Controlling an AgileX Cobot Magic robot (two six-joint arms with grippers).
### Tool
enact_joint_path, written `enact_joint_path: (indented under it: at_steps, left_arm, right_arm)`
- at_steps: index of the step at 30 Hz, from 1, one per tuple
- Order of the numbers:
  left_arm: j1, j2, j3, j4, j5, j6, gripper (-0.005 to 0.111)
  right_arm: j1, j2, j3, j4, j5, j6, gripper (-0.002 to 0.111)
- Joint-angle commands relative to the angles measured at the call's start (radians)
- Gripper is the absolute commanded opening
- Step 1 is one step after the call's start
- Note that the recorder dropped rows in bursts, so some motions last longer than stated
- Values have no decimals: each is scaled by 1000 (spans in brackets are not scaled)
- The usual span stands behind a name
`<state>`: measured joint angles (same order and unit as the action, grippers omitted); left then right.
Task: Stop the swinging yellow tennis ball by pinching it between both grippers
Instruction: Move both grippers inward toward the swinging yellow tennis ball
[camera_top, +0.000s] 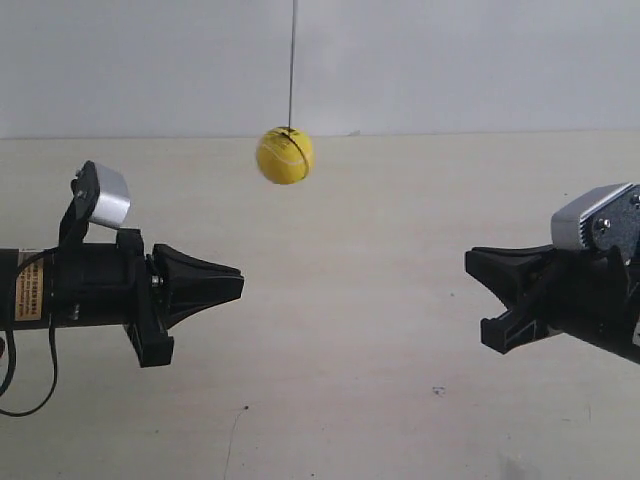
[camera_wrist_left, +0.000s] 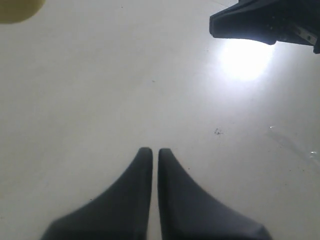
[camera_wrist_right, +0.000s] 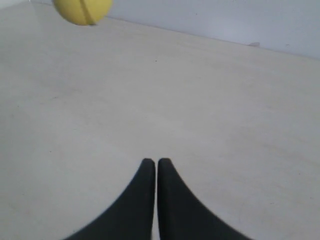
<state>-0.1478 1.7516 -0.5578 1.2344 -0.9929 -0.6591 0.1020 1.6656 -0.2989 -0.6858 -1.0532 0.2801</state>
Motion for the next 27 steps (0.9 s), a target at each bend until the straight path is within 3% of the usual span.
enact_joint_path:
  at_steps: [1,13,20,27]
  left_arm:
    - [-5,1,-5,-13,32,32,5]
    - [-5,1,-5,-34,49,35,5]
    - [-5,1,-5,-139,-10,198,5]
    - [-5,1,-23,-167,-6,219,5]
  right_arm:
    - [0,6,-3,-50,-1,14,0]
    - [0,119,-3,-56,-114,-2,0]
    - [0,119,-4,-56,-168,-30,0]
    - [0,119,-29,-88,-168,-24,0]
